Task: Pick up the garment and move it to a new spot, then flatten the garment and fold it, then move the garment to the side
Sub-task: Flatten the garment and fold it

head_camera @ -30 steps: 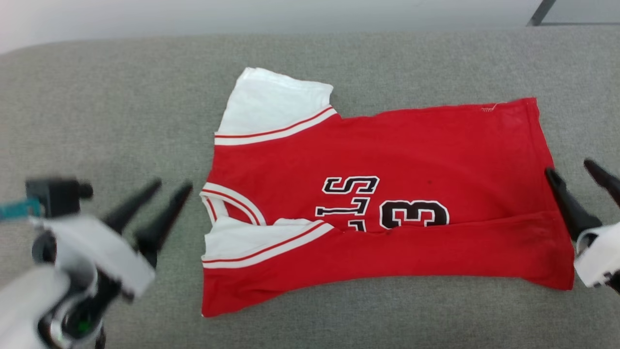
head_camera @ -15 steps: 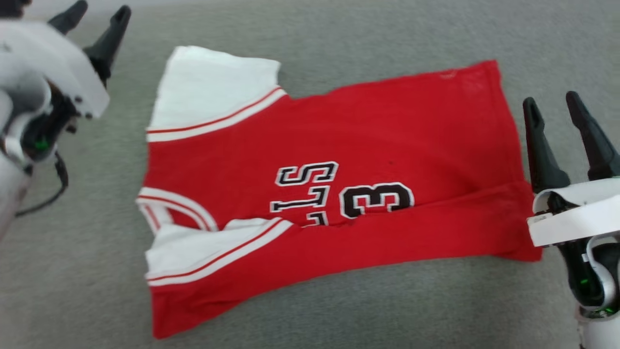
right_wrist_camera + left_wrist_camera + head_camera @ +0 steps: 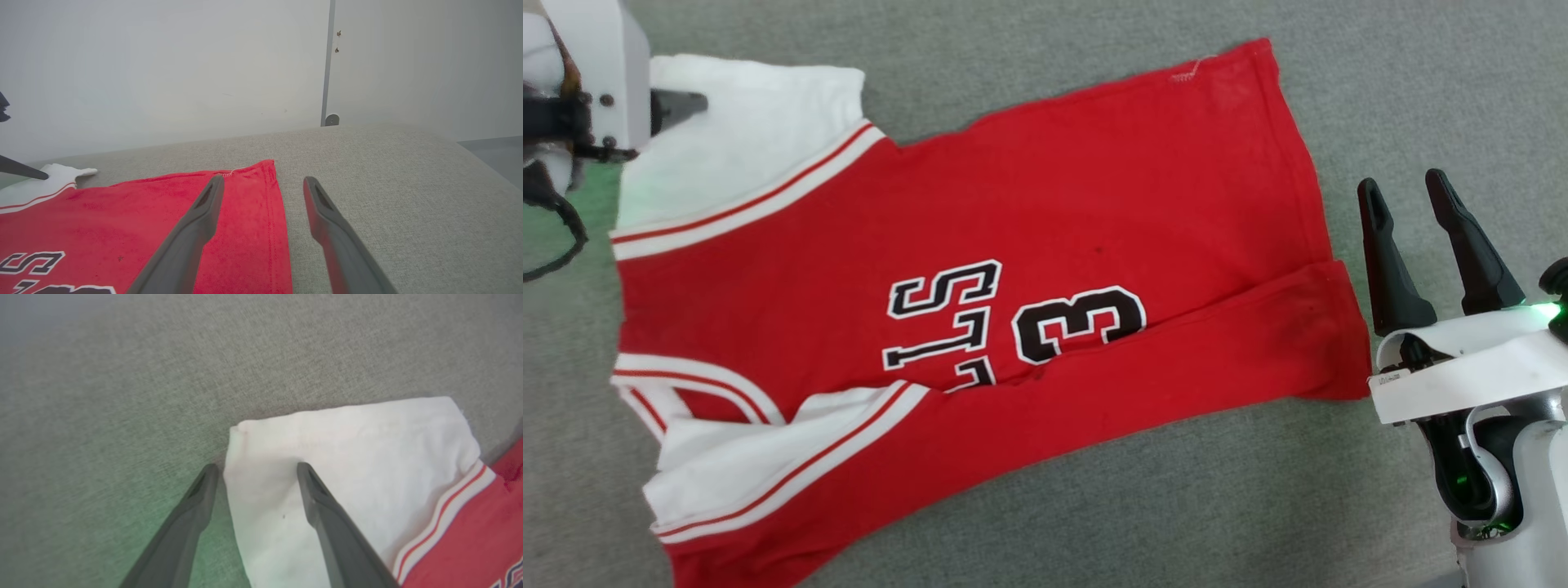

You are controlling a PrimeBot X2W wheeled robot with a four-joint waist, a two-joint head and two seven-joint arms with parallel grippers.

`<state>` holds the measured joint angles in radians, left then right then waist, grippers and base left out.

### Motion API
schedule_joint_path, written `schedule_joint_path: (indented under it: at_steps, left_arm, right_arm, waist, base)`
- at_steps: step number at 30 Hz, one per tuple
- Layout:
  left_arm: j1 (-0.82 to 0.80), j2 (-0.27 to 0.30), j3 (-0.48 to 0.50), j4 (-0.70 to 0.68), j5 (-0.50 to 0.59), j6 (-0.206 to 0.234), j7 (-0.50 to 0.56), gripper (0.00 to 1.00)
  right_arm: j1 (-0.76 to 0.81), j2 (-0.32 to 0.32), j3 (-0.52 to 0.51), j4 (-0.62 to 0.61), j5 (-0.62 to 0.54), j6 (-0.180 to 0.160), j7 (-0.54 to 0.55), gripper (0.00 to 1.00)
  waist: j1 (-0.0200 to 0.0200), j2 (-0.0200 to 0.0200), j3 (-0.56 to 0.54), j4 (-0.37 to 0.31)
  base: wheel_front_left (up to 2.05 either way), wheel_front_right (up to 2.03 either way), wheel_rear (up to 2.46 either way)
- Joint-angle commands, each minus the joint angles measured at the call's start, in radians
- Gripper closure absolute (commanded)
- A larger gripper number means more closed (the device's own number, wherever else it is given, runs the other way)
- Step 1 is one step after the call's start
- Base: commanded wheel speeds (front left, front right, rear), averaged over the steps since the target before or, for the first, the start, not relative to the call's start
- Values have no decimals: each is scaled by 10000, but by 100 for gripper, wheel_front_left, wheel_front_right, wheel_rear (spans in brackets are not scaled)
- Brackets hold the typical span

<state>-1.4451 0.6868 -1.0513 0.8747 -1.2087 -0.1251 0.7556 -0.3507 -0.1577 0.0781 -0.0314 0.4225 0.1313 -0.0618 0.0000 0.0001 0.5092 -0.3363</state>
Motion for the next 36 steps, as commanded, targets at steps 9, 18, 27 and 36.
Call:
schedule_joint_path:
  at_steps: [9,18,27,36]
  left_arm:
    - [128,-210,-220,-231,-749,-65,928,100]
    - [-153,-365,-258,-653,-930,-65,487,100]
    - [-323,-904,-351,-1122,-1229,-66,-192,100]
    - [-411,-1132,-587,-1574,-1523,-57,-552,100]
  right_arm:
    - [-709,-367,403,152,639,-11,571,0]
    - [-3871,-1946,1348,1739,1436,-11,3514,0]
    - [-6909,-2694,2374,4889,1980,-11,7243,0]
    - [-7707,-2794,3319,6546,2380,-11,8368,15]
  waist:
    - [0,-1,323,-146]
    - [0,-1,582,443]
    - [0,-1,987,1383]
    - [0,-1,1227,1927]
  base:
    - [0,0,0]
    - [0,0,0]
    - [0,0,0]
    - [0,0,0]
